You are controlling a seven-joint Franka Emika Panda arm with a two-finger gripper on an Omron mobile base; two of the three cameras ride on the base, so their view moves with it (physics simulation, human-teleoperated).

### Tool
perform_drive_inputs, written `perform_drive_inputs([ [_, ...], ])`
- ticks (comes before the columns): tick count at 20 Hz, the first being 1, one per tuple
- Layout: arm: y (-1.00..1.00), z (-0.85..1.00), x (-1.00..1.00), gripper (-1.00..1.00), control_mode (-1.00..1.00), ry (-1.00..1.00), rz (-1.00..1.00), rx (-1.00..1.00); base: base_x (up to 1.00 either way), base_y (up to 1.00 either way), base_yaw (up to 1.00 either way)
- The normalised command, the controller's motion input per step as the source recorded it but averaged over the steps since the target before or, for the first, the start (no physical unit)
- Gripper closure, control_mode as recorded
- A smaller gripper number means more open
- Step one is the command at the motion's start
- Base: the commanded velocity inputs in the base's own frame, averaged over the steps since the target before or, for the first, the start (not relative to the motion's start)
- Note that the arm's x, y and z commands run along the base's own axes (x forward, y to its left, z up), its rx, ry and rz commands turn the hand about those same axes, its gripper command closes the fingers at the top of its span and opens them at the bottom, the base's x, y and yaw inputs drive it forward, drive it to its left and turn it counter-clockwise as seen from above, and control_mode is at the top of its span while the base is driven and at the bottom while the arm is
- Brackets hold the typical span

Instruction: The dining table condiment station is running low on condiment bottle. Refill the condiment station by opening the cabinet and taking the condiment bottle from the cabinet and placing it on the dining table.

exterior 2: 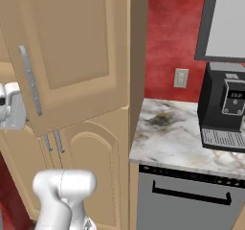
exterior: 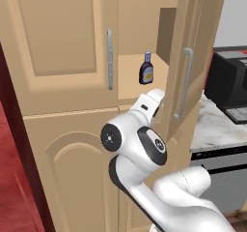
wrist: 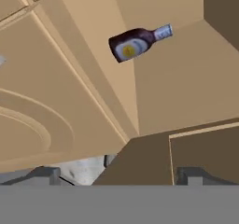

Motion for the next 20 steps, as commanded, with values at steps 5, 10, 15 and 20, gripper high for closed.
perform_drive_inputs([
  [5,-0.85,0.04,-0.54,-1.00,-1.00,0.00,-0.16,0.03,0.00,0.00,0.00],
  [10,-1.00,0.03,-0.14,-1.00,-1.00,0.03,-0.11,0.10,0.00,0.00,0.00],
  [15,-1.00,0.00,-0.09,-1.00,-1.00,0.02,-0.08,0.12,0.00,0.00,0.00],
  [20,-1.00,0.00,-0.17,-1.00,-1.00,0.00,-0.07,0.14,0.00,0.00,0.00],
])
